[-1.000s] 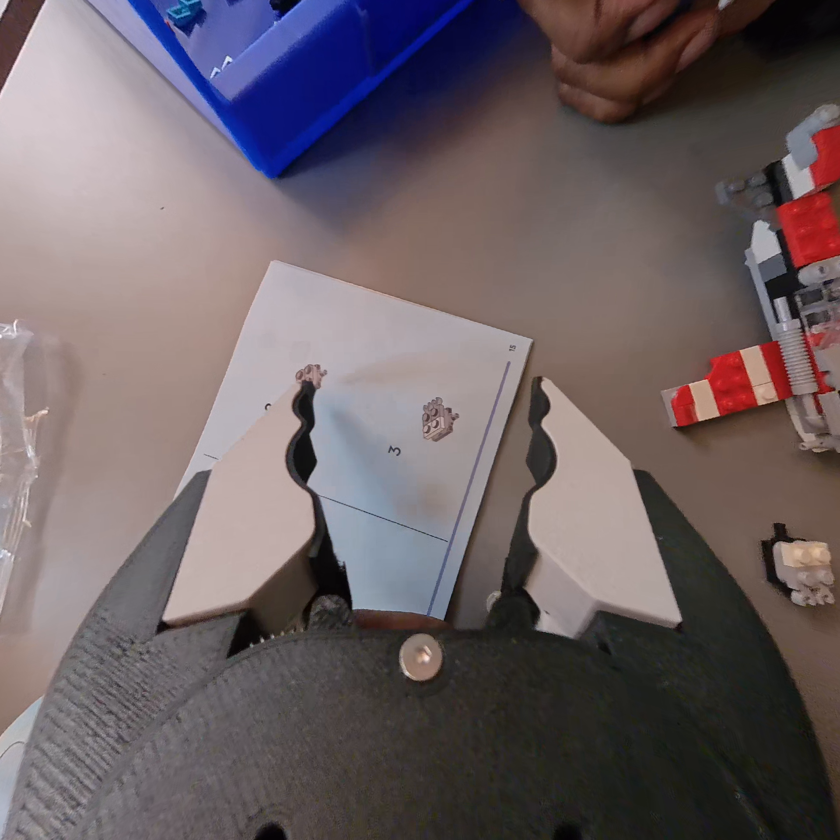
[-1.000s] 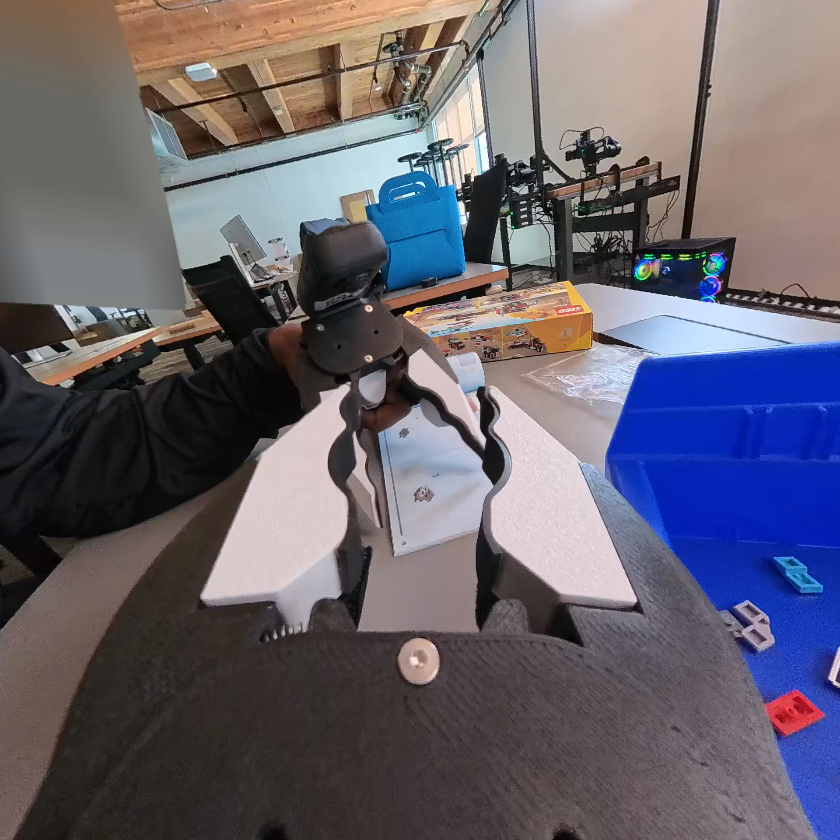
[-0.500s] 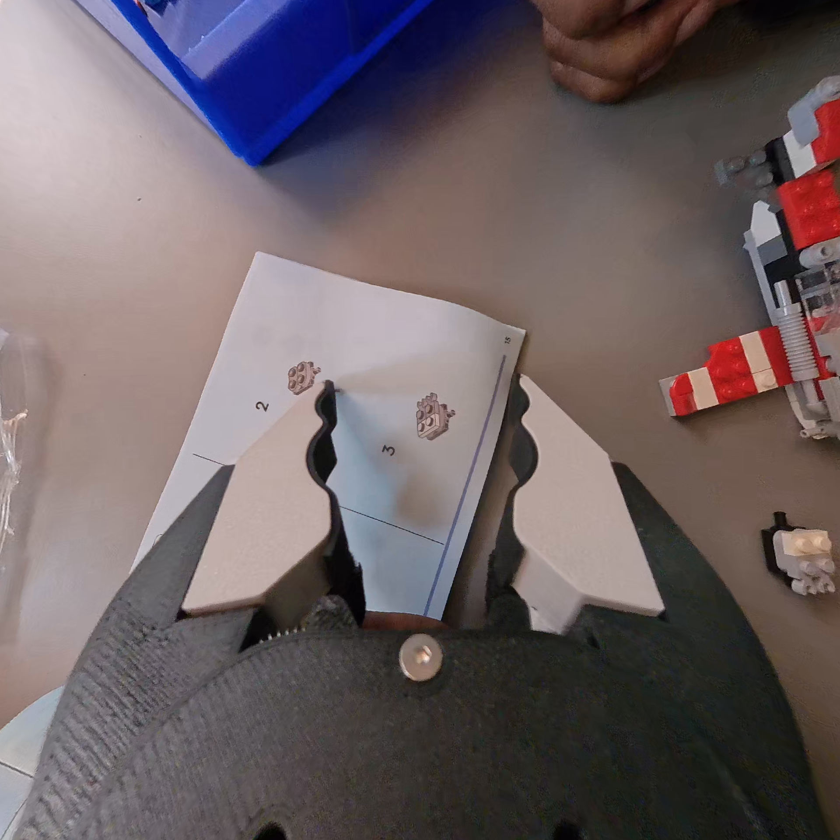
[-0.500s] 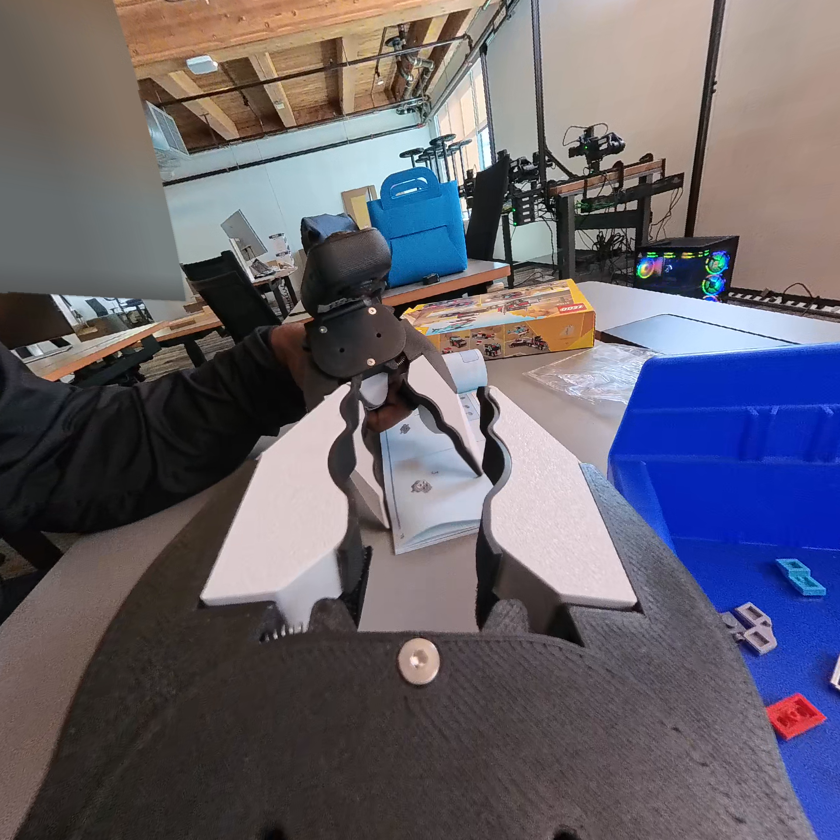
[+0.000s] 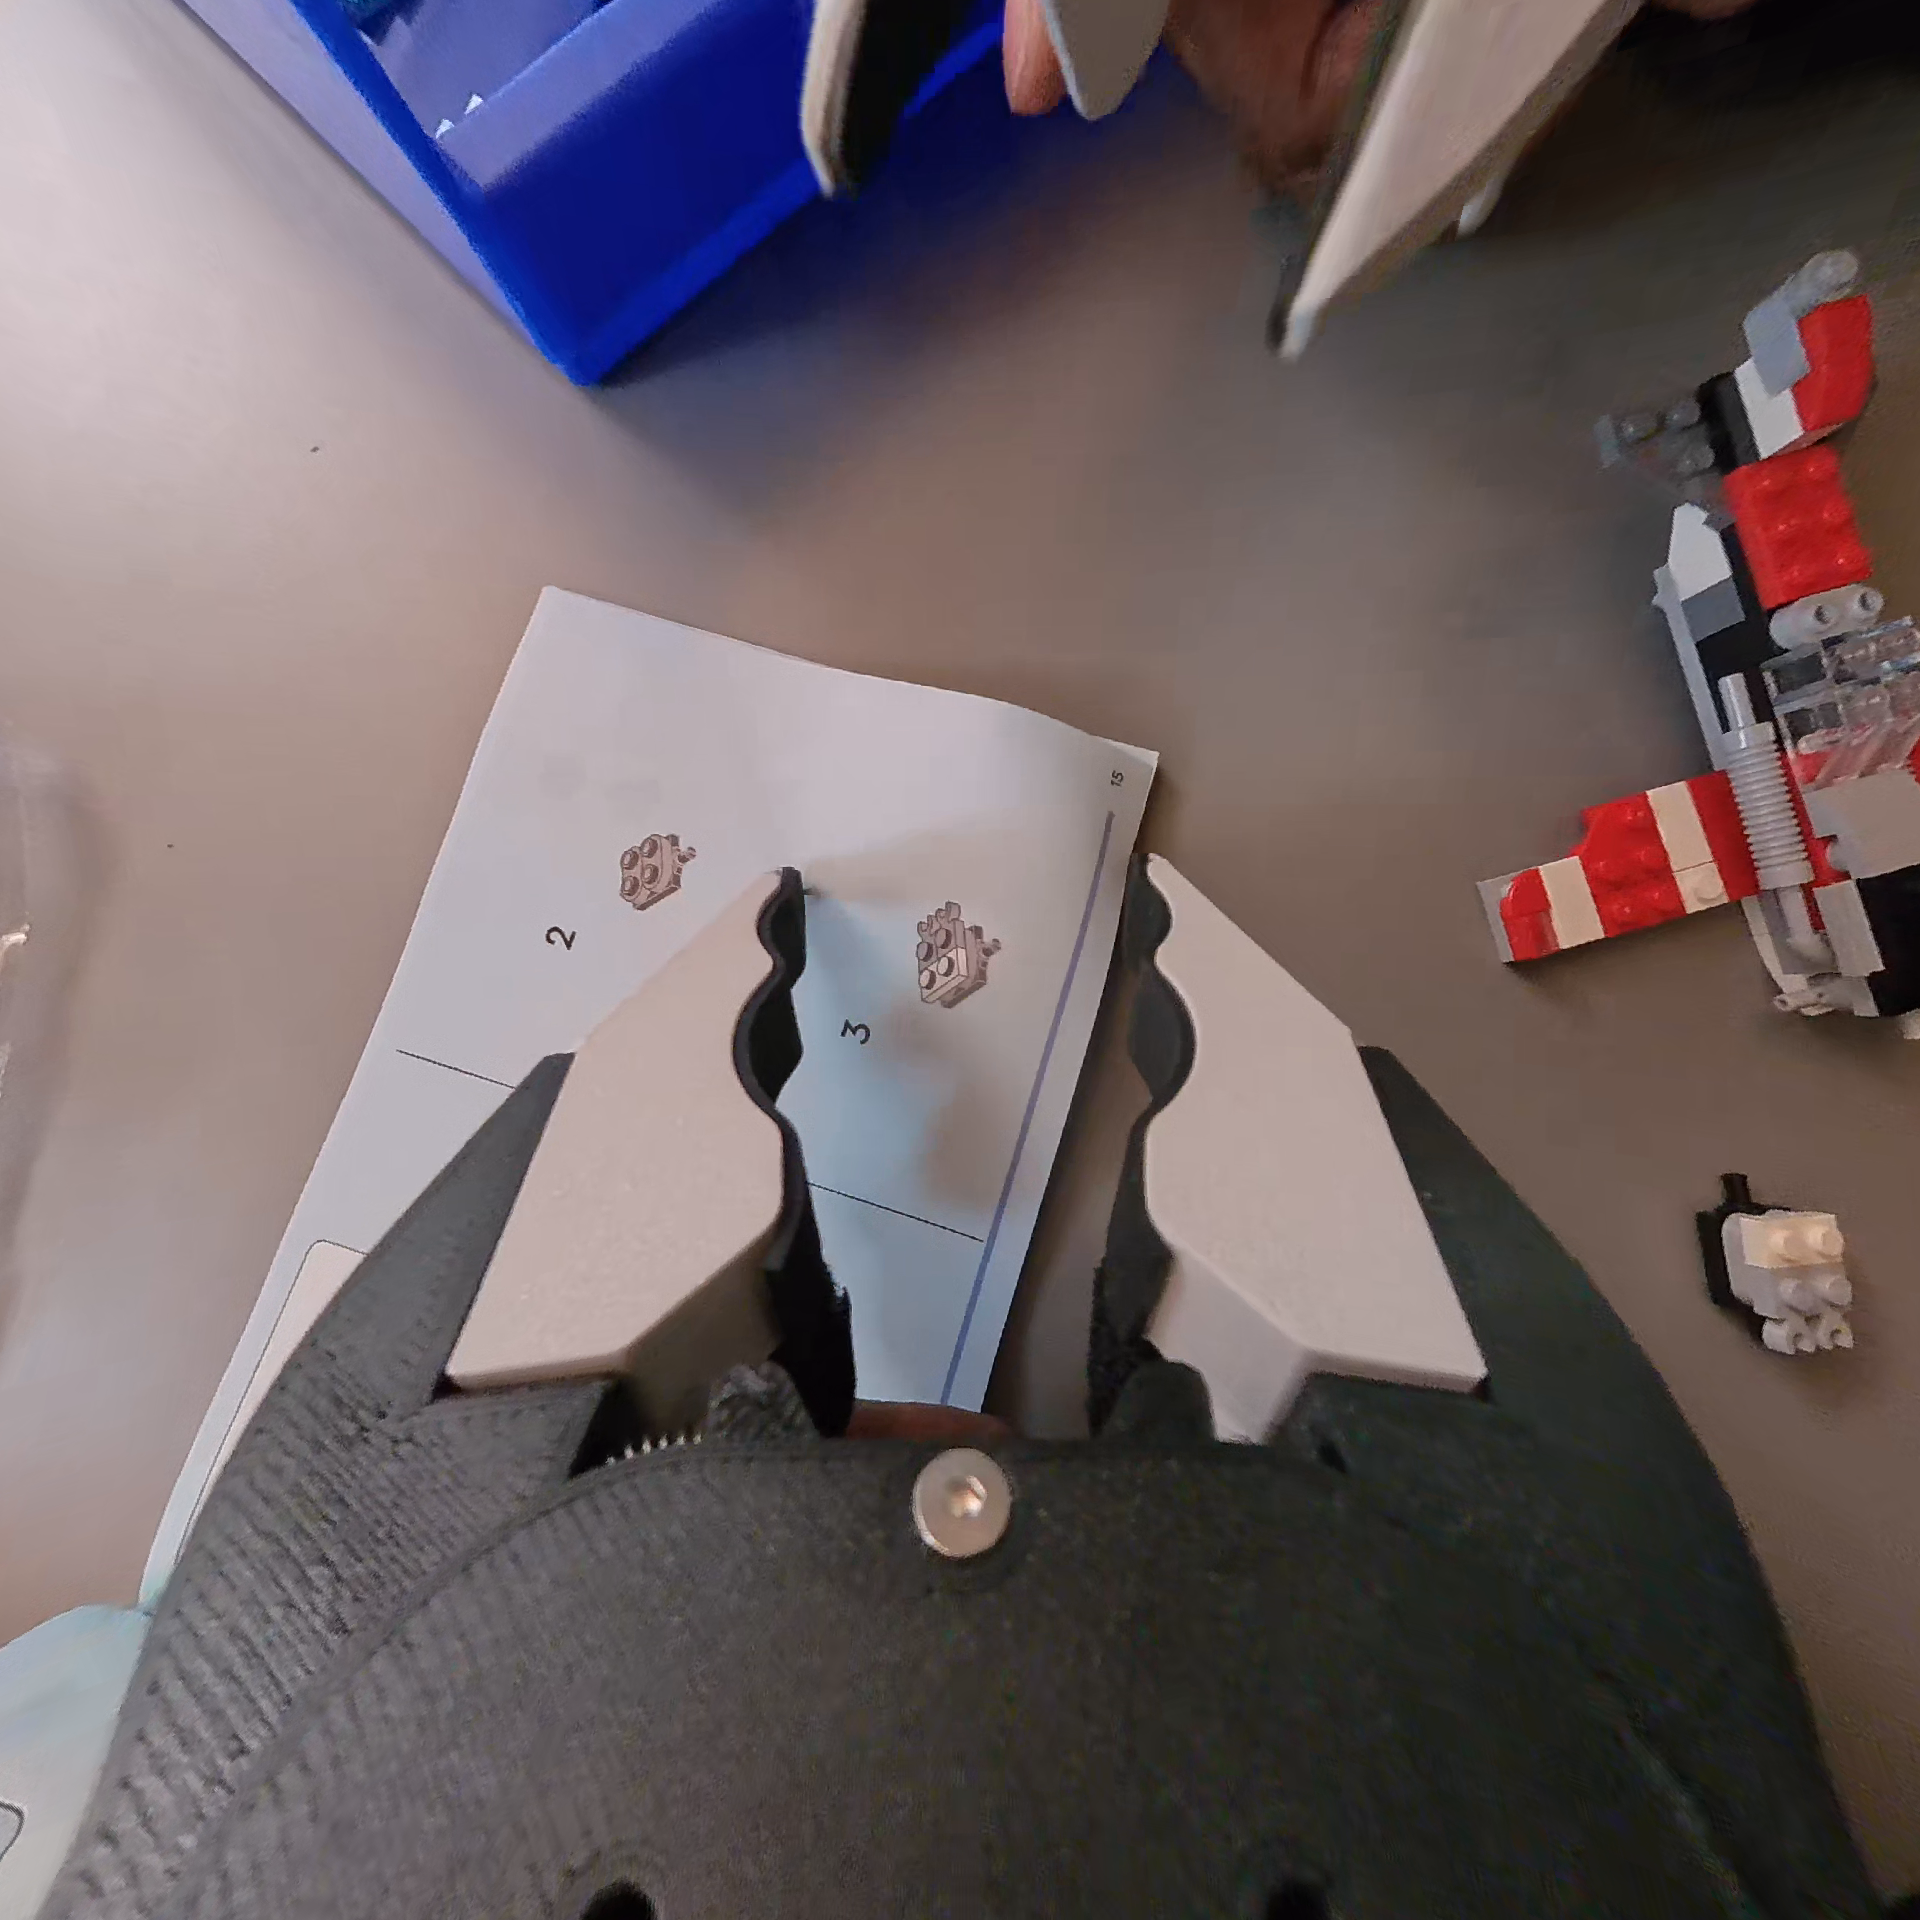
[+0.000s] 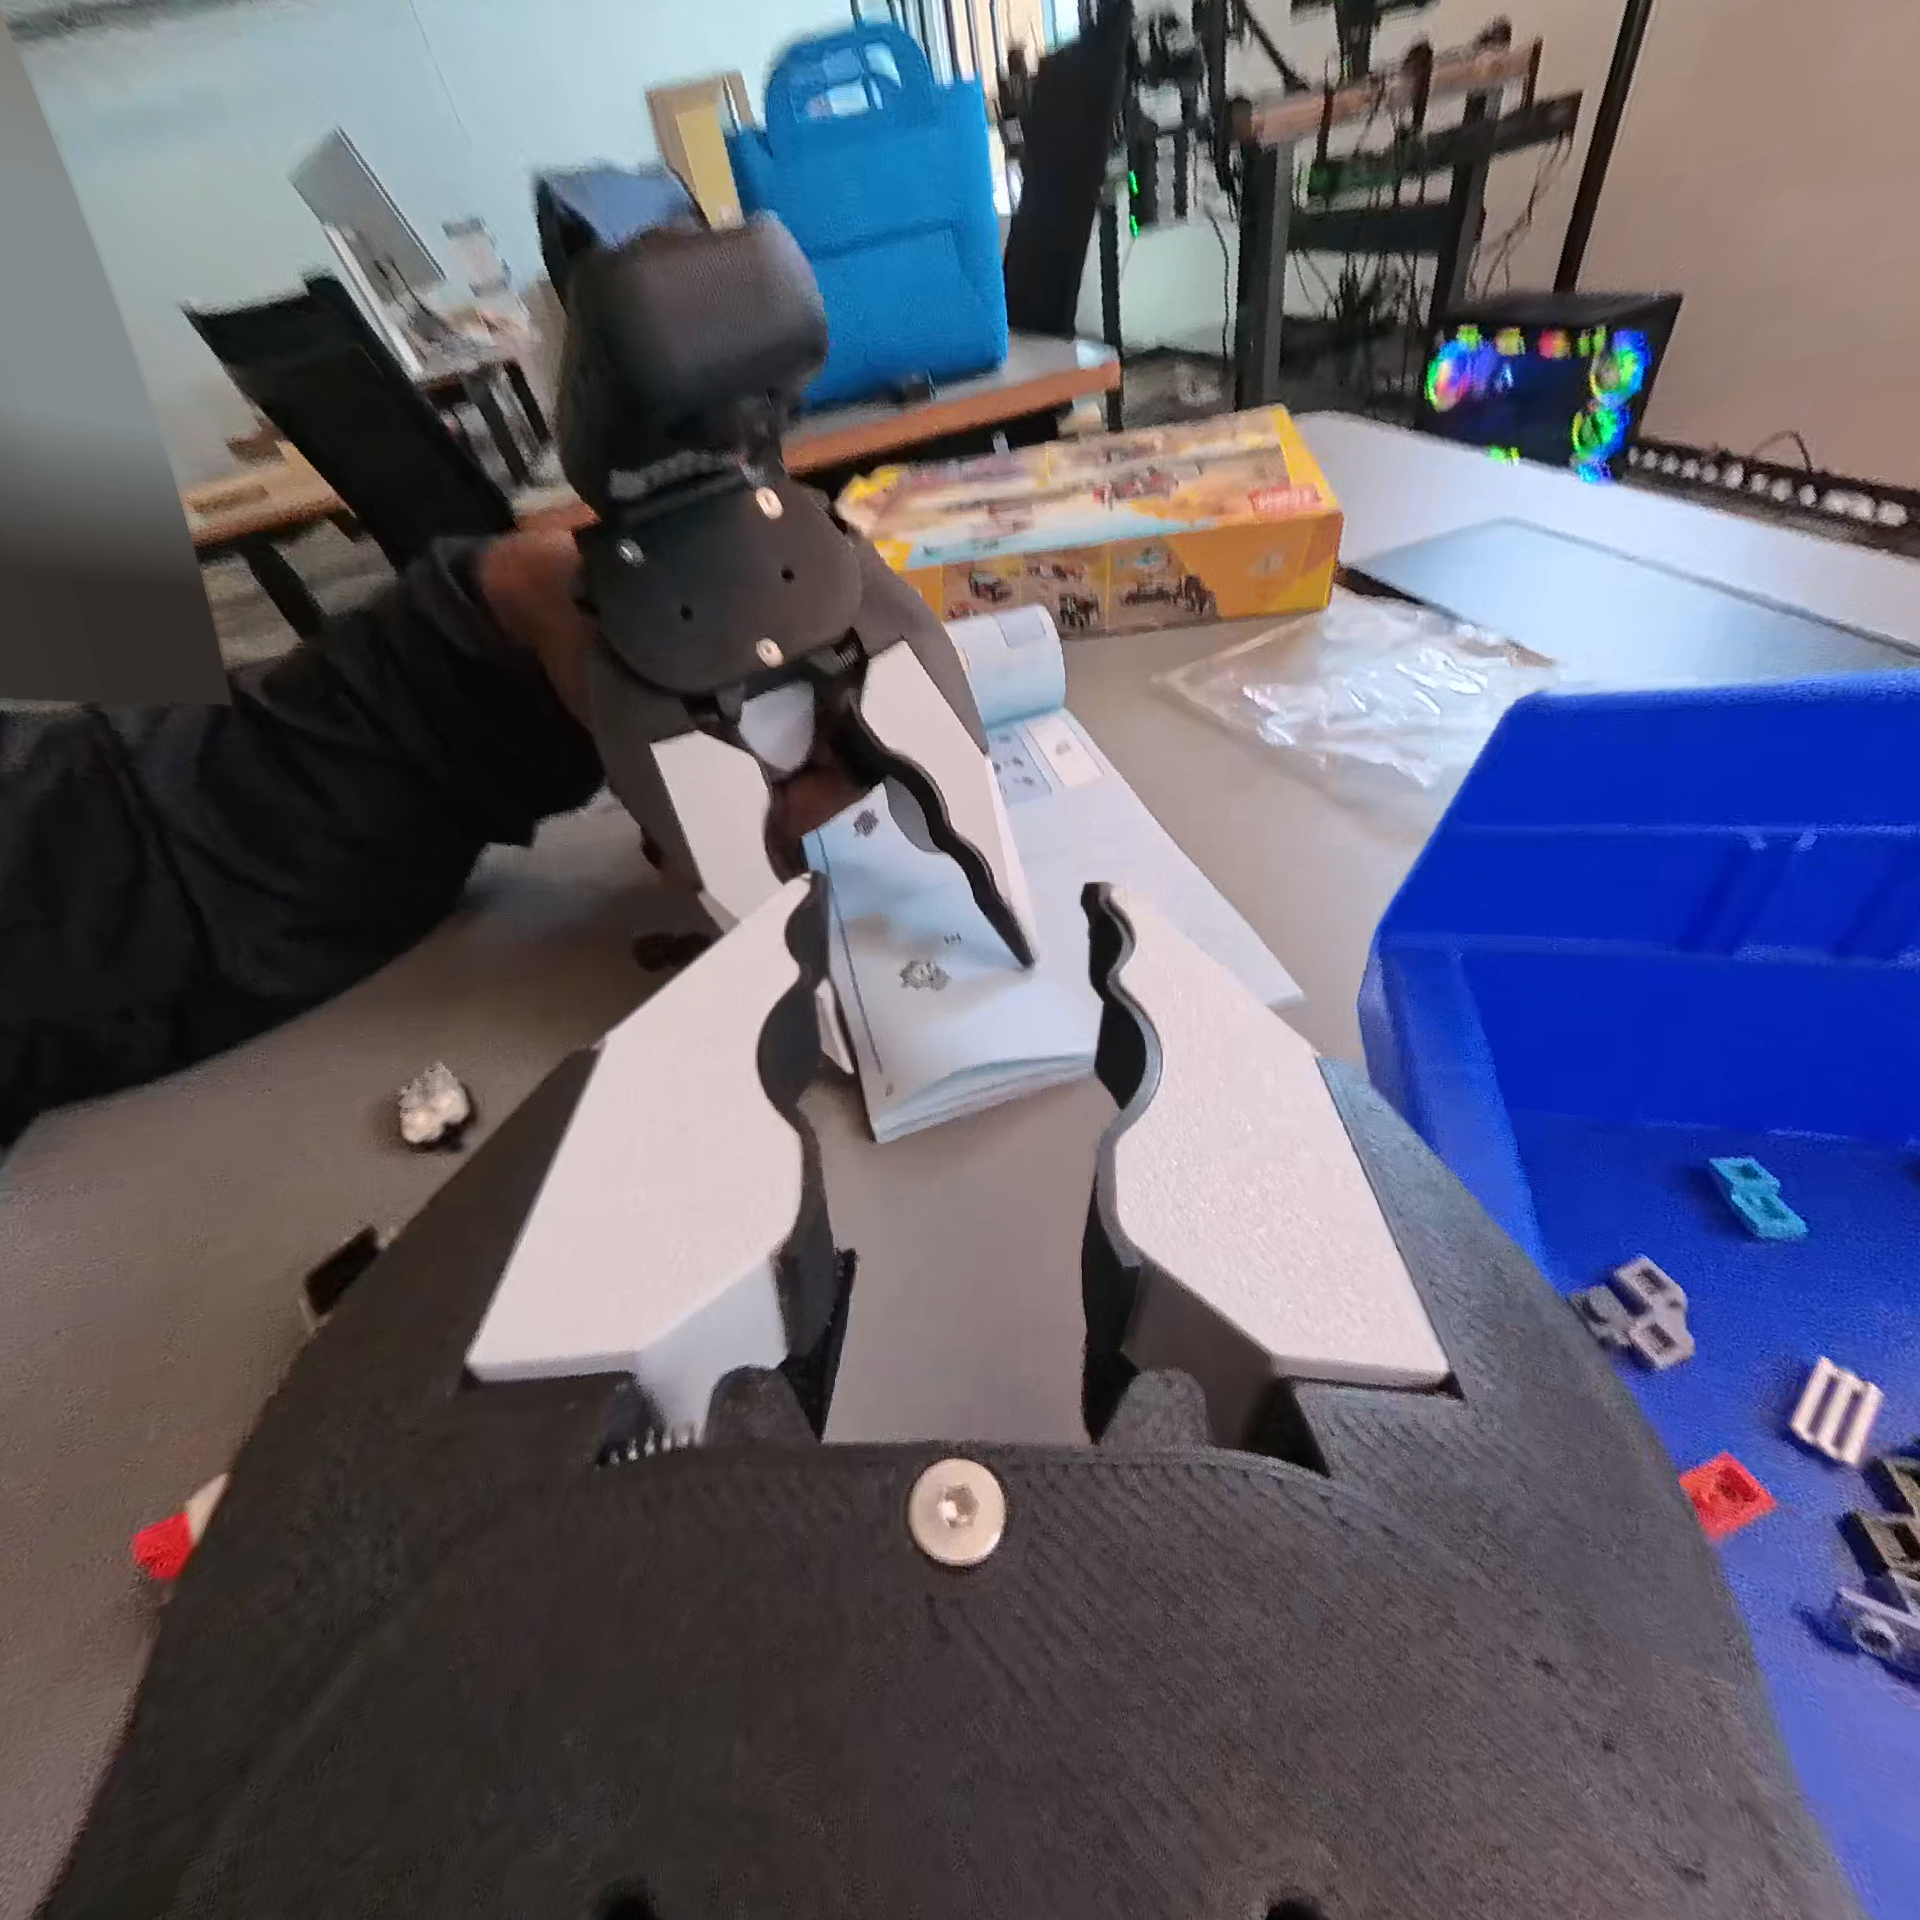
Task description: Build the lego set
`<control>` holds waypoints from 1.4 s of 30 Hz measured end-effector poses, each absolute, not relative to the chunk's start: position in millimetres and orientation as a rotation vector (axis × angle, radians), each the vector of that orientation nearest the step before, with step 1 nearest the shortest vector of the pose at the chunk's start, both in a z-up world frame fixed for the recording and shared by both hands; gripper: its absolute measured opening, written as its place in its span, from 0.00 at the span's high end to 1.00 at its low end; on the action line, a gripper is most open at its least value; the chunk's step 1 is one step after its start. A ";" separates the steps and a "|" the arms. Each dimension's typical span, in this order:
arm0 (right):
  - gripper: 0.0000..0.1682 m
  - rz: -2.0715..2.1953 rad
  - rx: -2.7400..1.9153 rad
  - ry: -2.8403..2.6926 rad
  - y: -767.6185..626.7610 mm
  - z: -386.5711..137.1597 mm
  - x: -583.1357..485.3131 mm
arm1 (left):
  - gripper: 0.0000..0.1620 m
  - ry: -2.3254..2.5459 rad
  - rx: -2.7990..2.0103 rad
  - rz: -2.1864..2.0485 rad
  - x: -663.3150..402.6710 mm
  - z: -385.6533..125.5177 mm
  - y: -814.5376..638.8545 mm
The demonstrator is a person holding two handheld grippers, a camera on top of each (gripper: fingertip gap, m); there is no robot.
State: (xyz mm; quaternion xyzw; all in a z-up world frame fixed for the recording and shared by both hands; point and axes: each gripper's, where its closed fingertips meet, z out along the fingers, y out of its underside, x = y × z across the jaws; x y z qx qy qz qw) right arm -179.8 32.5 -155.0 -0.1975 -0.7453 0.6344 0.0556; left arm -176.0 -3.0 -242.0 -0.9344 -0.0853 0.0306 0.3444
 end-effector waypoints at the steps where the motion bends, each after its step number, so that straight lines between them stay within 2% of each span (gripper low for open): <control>1: 0.70 1.862 -0.614 -2.310 31.6 -162.0 -180.3 | 0.61 -0.223 -2.425 0.077 -176.0 -242.0 -3.1; 6: 0.71 1.606 -0.780 -2.642 27.5 -202.8 -168.0 | 0.61 -0.226 -2.422 0.073 -176.1 -241.9 -2.9; 12: 0.73 1.433 -0.820 -2.750 20.2 -222.7 -158.2 | 0.61 -0.229 -2.420 0.069 -176.2 -241.8 -3.0; 42: 0.73 1.483 -0.746 -2.729 5.6 -216.4 -157.3 | 0.62 -0.231 -2.425 0.064 -175.6 -241.8 -4.4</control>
